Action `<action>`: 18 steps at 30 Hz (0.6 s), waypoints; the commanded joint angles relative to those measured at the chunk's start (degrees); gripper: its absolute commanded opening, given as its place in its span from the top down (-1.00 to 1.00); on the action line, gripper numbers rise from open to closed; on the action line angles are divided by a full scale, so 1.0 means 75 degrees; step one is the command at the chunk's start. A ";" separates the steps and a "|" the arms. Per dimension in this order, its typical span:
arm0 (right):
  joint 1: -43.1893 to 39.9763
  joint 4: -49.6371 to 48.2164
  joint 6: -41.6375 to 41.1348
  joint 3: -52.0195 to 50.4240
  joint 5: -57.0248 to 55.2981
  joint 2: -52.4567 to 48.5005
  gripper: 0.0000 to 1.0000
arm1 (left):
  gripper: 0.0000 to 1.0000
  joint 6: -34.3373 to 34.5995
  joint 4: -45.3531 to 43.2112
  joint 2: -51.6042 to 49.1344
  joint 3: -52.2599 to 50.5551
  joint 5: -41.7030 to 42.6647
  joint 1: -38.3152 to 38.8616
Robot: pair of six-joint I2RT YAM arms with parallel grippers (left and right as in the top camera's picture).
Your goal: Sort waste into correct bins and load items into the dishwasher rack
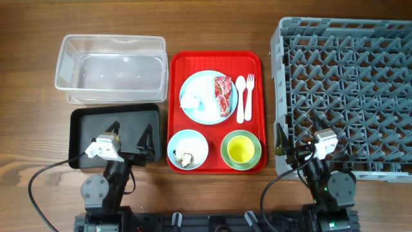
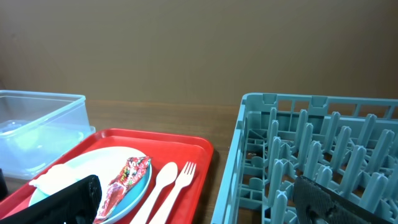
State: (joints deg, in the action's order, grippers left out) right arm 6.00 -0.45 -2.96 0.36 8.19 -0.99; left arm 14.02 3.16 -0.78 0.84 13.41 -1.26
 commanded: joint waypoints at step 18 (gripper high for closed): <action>-0.0032 -0.0044 -0.0050 -0.0009 0.0122 0.0076 -0.99 | -1.00 -0.0017 -0.0017 0.0082 -0.0067 0.0009 -0.0061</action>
State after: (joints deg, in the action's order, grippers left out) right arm 6.00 -0.45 -2.96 0.36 8.19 -0.99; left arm 14.02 3.16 -0.78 0.84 13.41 -1.26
